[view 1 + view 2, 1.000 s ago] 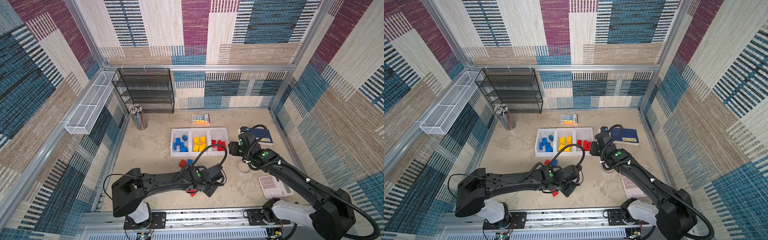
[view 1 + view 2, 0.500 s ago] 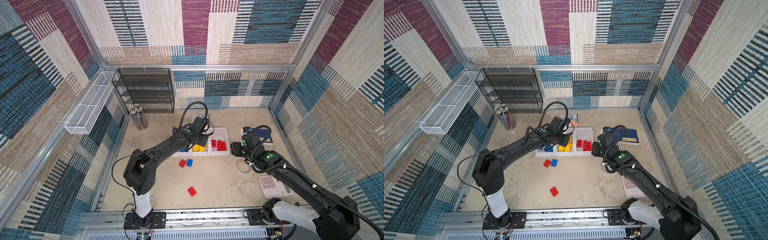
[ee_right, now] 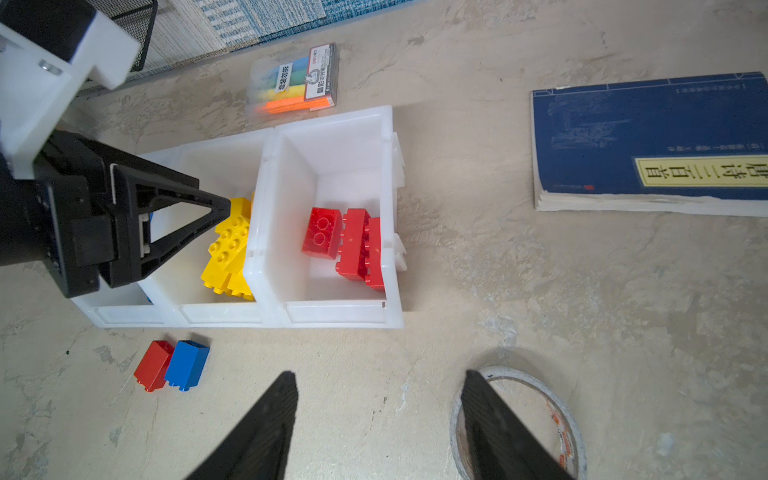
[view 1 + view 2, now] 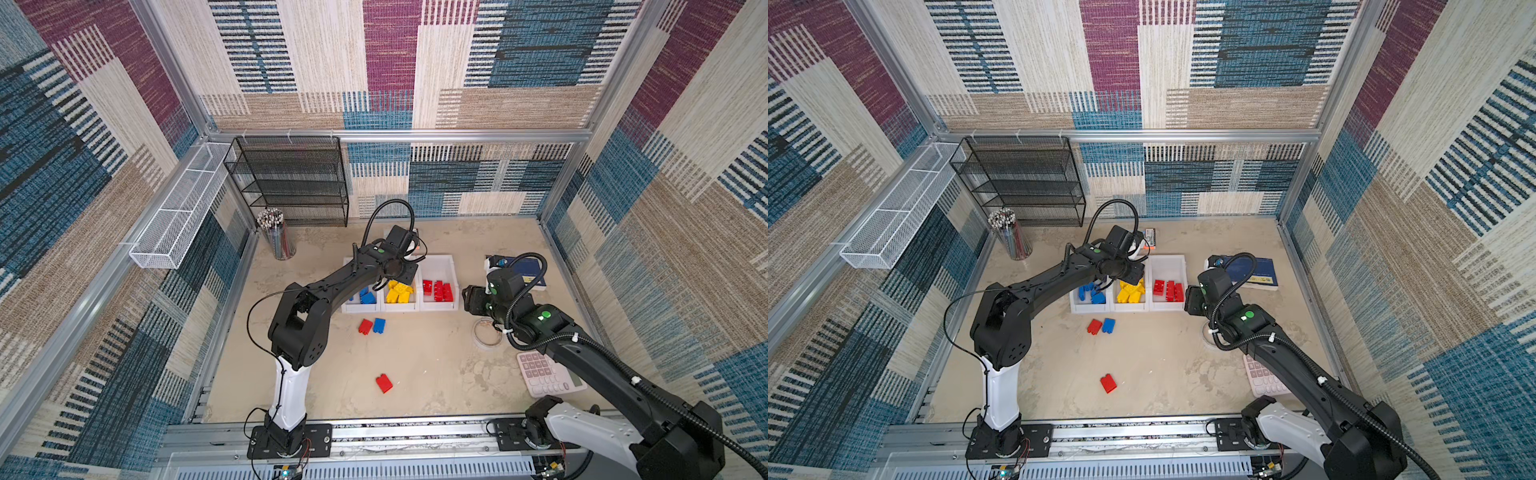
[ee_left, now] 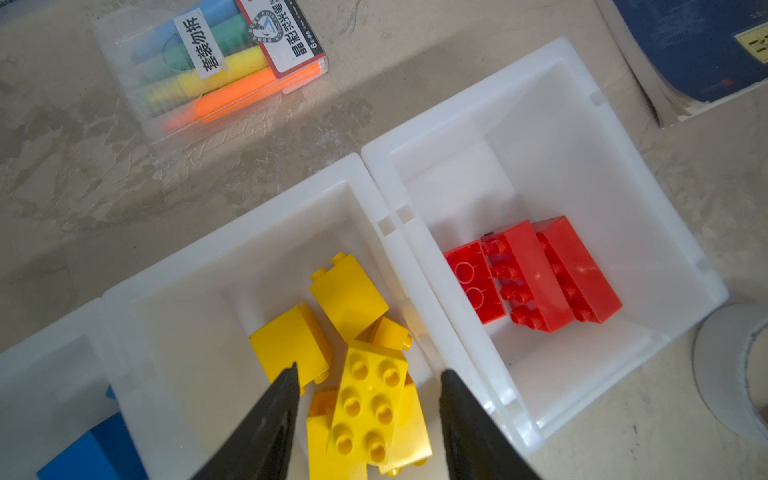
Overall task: Sort the legos into containers by color
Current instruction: 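Carry the yellow 2x2 brick into the middle compartment and release, then grasp a red brick beside the bin with the right gripper while the left withdraws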
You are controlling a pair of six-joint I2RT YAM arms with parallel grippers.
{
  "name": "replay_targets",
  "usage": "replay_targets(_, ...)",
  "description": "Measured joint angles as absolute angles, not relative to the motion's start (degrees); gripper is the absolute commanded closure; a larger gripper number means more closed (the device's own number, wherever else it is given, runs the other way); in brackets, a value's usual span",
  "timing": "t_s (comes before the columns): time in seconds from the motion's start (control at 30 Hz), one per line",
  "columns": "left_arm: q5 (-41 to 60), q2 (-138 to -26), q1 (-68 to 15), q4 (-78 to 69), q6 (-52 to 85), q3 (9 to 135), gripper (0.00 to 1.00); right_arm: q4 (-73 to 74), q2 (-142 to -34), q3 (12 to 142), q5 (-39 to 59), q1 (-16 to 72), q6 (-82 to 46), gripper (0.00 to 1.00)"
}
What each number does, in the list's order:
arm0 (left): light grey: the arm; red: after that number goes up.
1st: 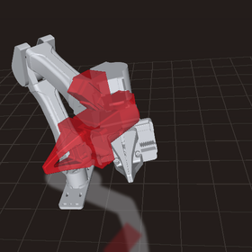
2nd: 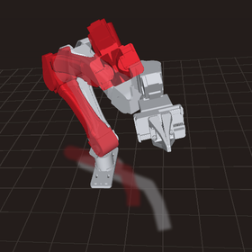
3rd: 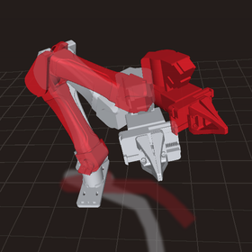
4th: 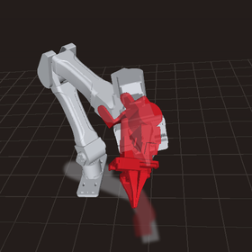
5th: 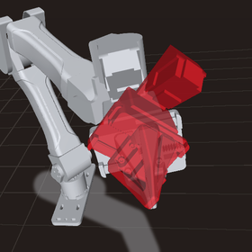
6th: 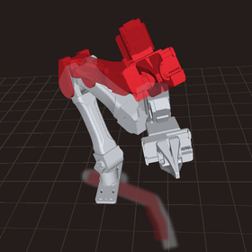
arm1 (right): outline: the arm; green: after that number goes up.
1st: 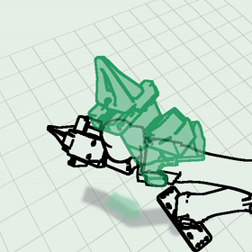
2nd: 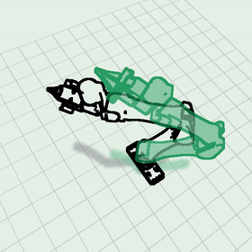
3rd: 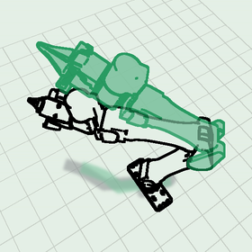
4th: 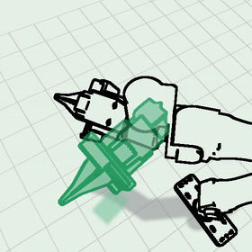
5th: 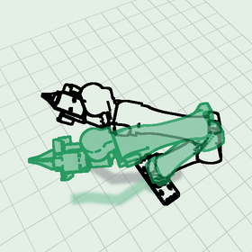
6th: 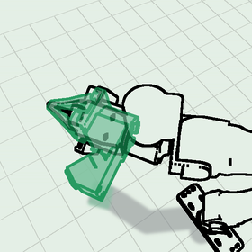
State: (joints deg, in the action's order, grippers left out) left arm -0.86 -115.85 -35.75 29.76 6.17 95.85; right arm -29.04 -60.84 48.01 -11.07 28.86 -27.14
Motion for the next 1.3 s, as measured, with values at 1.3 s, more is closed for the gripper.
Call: replay_targets(1.3, -2.63, -55.16, -23.4, 28.32, 28.8, 39.2, 0.38, -25.5, -97.47, 66.65, -10.24, 52.66, -31.38, 0.32)
